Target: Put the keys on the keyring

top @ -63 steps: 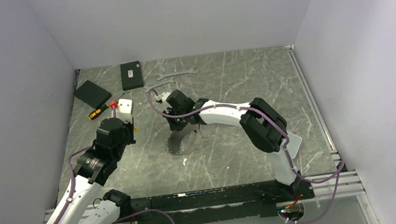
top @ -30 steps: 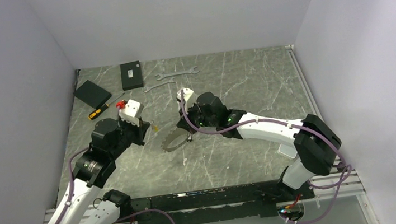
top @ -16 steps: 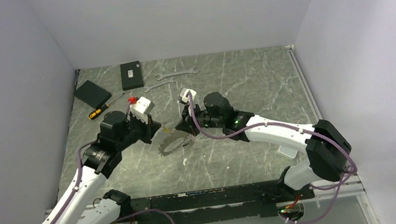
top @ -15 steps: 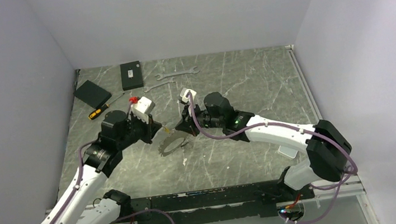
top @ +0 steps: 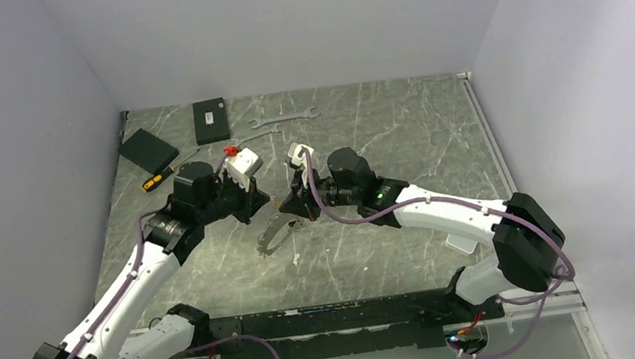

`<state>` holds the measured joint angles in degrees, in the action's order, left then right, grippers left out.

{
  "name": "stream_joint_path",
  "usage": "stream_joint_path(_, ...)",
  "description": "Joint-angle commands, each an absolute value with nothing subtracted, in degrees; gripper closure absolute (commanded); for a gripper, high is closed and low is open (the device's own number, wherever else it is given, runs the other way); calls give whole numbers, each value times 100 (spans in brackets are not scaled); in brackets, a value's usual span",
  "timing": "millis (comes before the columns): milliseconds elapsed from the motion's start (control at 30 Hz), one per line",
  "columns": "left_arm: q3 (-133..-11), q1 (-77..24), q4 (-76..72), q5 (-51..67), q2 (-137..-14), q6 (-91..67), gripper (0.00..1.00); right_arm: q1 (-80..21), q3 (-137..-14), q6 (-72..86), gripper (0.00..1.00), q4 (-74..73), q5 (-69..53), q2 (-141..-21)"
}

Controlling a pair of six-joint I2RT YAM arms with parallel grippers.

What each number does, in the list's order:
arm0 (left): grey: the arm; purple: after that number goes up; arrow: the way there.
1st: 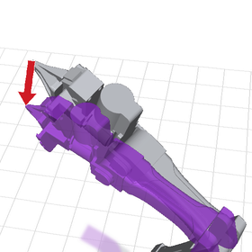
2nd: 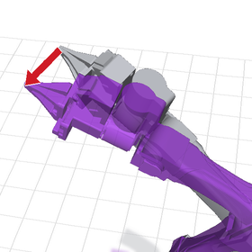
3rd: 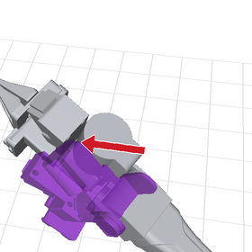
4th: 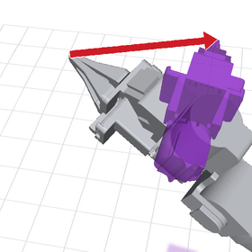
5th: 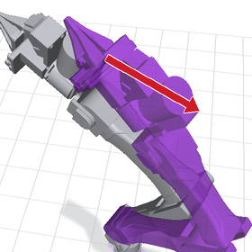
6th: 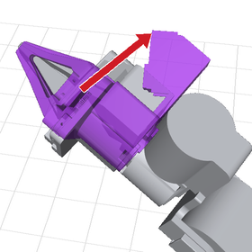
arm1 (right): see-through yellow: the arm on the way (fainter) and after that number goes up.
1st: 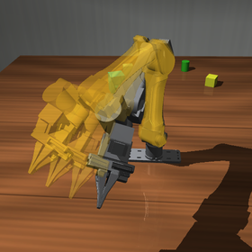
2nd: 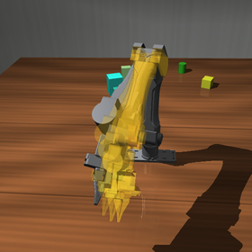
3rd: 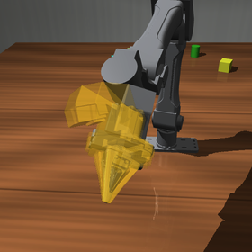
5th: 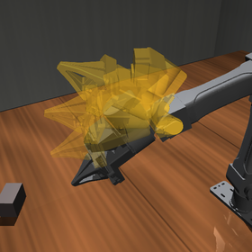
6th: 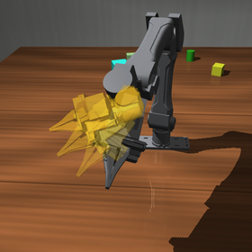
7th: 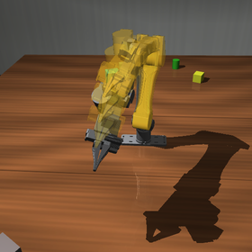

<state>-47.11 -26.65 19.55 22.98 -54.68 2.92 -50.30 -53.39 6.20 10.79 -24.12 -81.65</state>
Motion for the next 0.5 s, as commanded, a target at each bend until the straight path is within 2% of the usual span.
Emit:
stream_joint_path(0,-4797,-2645,1761,2662,-5502,425,100,-5041,-5590,717,100,1380,-2342,-8093)
stream_joint_path(467,-4711,-2654,1892,2753,-5434,485,100,-5045,-5924,911,100,1024,-1774,-8249)
